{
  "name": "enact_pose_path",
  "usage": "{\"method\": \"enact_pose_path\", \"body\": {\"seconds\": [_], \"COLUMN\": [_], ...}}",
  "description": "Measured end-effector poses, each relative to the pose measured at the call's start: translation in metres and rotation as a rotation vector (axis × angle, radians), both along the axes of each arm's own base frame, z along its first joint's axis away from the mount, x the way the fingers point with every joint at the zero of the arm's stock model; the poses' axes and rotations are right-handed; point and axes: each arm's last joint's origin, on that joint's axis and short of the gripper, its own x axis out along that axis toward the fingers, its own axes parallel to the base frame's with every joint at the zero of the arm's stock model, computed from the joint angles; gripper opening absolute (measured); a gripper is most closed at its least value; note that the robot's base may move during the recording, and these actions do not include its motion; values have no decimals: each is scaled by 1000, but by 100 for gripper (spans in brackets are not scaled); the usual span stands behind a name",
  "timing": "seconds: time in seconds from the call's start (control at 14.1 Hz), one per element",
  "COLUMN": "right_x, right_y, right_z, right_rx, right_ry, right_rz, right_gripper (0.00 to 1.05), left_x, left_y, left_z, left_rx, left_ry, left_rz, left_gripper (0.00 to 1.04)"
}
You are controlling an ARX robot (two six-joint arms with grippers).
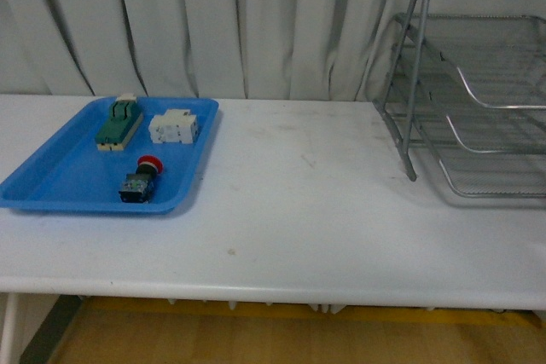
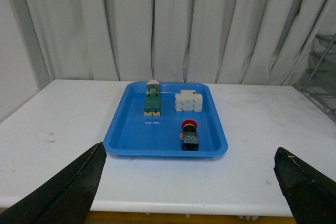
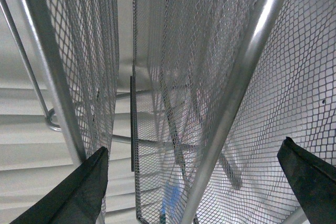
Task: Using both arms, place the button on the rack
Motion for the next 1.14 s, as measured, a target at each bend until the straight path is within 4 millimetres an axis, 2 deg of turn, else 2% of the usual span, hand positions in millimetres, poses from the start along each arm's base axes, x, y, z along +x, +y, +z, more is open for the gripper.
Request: {"method": "enact_pose_path", "body": {"seconds": [0.21,0.28,0.35,0.5,0.78,1.14], "right_x": [11,13,16,20,18,-1], "right_y": [4,4,5,6,6,2], "right_z": [-2,0,2,2,-4,-8], "right_rx": [-7,-10,-16,-23,-5,59], "right_ry": [10,6,0,-11,-16,-14], "right_rz": [8,7,9,13,7,-9], "right_gripper": [98,94,83,52,6,3], "left_x": [0,0,0,0,0,0], "left_y": [0,0,0,0,0,0], "left_z": [0,0,0,0,0,0], "left_rx": [0,0,0,0,0,0], "left_ry": [0,0,0,0,0,0], "left_rz": [0,0,0,0,0,0], "left_gripper": [98,98,98,98,98,98]}}
